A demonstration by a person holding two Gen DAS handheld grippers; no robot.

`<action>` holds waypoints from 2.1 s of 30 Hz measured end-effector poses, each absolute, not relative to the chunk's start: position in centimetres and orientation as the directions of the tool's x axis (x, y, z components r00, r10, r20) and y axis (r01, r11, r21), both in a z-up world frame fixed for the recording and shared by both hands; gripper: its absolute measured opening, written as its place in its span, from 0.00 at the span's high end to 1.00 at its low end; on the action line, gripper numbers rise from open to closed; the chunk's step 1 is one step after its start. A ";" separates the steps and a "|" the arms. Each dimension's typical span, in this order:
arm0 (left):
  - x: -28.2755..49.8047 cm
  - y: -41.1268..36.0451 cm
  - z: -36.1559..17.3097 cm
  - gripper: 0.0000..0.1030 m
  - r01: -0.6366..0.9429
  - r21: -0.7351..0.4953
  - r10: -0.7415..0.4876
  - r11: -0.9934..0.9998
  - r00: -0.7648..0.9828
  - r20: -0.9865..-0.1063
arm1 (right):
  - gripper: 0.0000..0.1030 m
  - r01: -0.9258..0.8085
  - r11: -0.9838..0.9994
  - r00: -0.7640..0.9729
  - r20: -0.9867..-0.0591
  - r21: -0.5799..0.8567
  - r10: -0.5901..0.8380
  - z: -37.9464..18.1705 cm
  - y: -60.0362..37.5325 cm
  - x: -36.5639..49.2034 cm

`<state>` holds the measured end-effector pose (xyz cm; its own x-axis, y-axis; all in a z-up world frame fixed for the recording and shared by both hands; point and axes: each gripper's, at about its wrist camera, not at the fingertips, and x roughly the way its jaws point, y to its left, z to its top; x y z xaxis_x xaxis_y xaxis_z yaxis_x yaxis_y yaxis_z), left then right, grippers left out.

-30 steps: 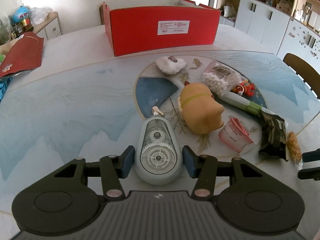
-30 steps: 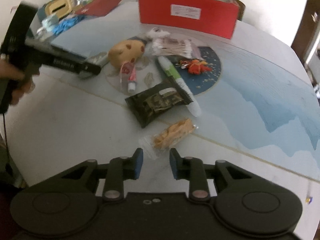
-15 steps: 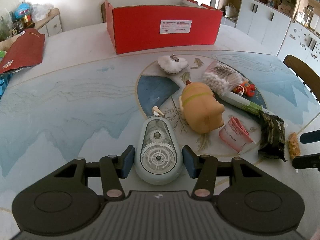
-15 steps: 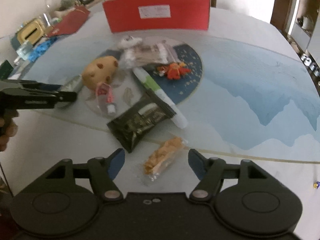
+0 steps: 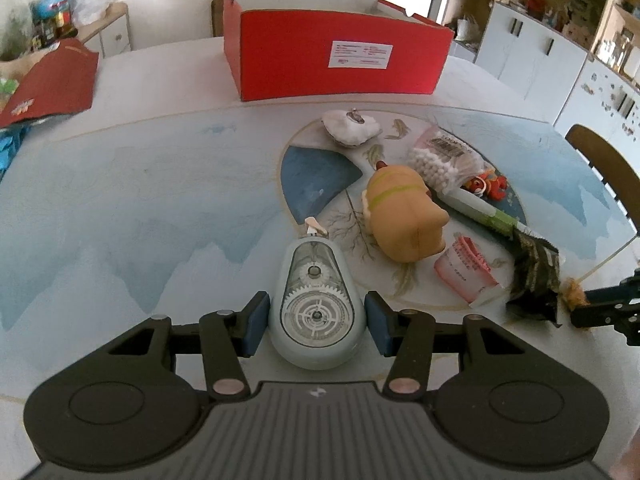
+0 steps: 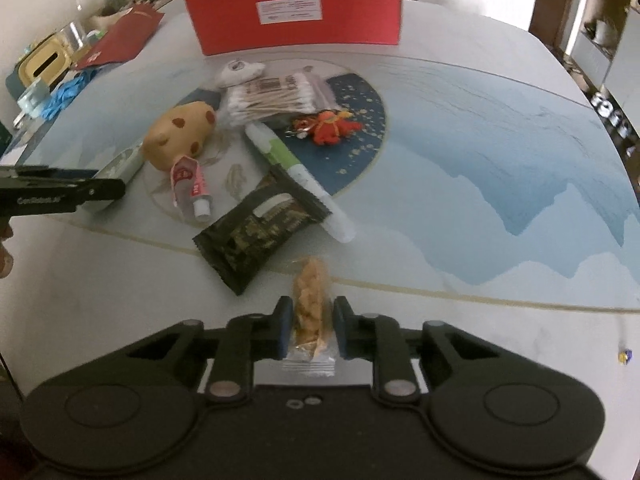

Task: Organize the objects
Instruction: 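Grasp the correction-tape dispenser with the left gripper while the right grasps the snack bag, then carry the tape dispenser and snack bag with both grippers over the red box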

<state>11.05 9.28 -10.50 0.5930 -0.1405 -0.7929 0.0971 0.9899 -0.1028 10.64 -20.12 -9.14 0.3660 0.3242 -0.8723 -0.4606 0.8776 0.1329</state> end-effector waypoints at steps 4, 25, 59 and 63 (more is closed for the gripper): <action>10.7 9.7 -9.7 0.51 0.086 -0.141 -0.164 0.986 0.591 -0.789 | 0.81 -0.433 0.887 0.377 -0.863 0.157 0.337 -8.5 -21.1 10.5; 12.1 11.0 -4.4 0.51 0.094 -0.297 -0.288 0.950 0.633 -0.719 | 0.81 -0.452 0.854 0.434 -0.773 0.258 0.463 -2.1 -19.0 14.3; 38.4 10.2 3.8 0.51 0.292 -0.081 -0.285 0.953 0.771 -0.569 | 0.81 -0.532 0.842 0.544 -0.727 0.087 0.419 3.7 -4.8 36.1; 41.5 11.0 2.2 0.51 0.260 -0.120 -0.279 0.958 0.752 -0.596 | 0.81 -0.521 0.850 0.532 -0.749 0.078 0.395 2.3 -3.1 37.8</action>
<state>41.48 11.01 2.19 0.7524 -0.2793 -0.5965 0.2605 0.9580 -0.1200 37.84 -3.12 2.34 0.5323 0.3950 -0.7487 -0.5212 0.8499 0.0778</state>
